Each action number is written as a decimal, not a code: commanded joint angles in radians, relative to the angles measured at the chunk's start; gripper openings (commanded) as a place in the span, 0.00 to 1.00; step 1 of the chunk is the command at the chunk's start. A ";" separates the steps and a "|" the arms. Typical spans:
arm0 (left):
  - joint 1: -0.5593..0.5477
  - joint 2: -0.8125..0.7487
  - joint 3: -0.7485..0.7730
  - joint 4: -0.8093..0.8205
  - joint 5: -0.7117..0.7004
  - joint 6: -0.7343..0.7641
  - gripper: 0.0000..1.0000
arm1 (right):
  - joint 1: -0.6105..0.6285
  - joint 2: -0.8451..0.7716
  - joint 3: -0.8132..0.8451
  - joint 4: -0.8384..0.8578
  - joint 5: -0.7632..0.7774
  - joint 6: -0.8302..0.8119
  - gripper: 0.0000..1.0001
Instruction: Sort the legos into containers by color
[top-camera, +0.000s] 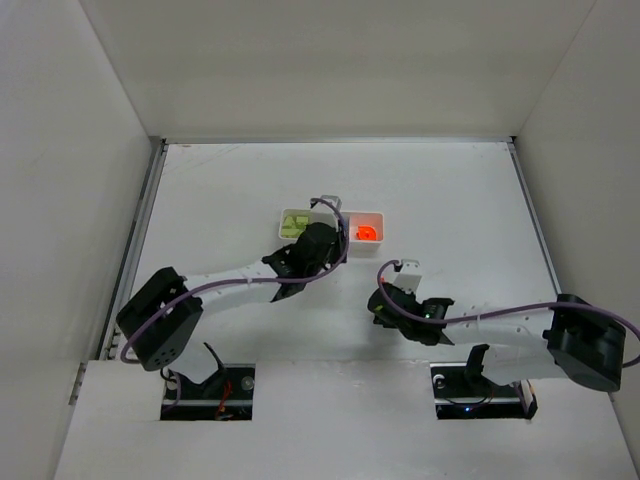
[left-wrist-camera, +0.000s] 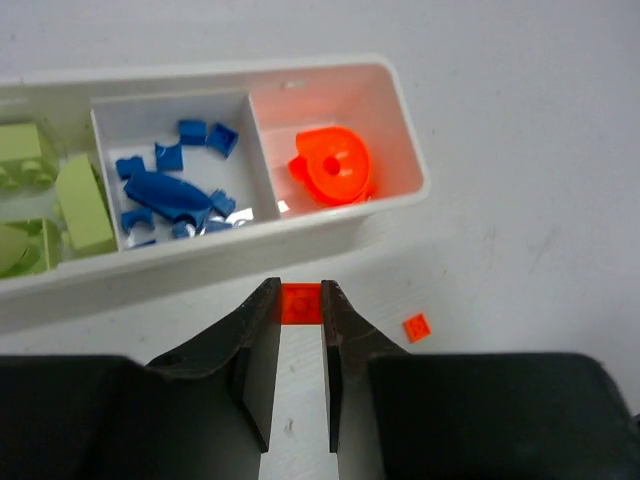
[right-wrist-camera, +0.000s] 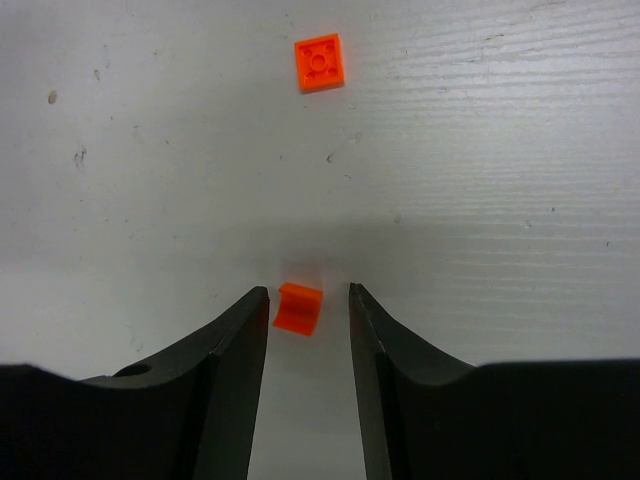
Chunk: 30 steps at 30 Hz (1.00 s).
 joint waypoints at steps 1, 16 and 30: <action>0.015 0.053 0.102 0.040 0.052 -0.033 0.14 | 0.013 0.017 0.036 0.022 0.017 0.019 0.43; 0.045 0.370 0.382 0.024 0.075 0.000 0.32 | 0.033 0.005 0.019 0.022 0.012 0.021 0.46; 0.035 0.180 0.198 0.029 0.007 -0.018 0.41 | 0.077 0.107 0.082 -0.061 0.034 0.045 0.39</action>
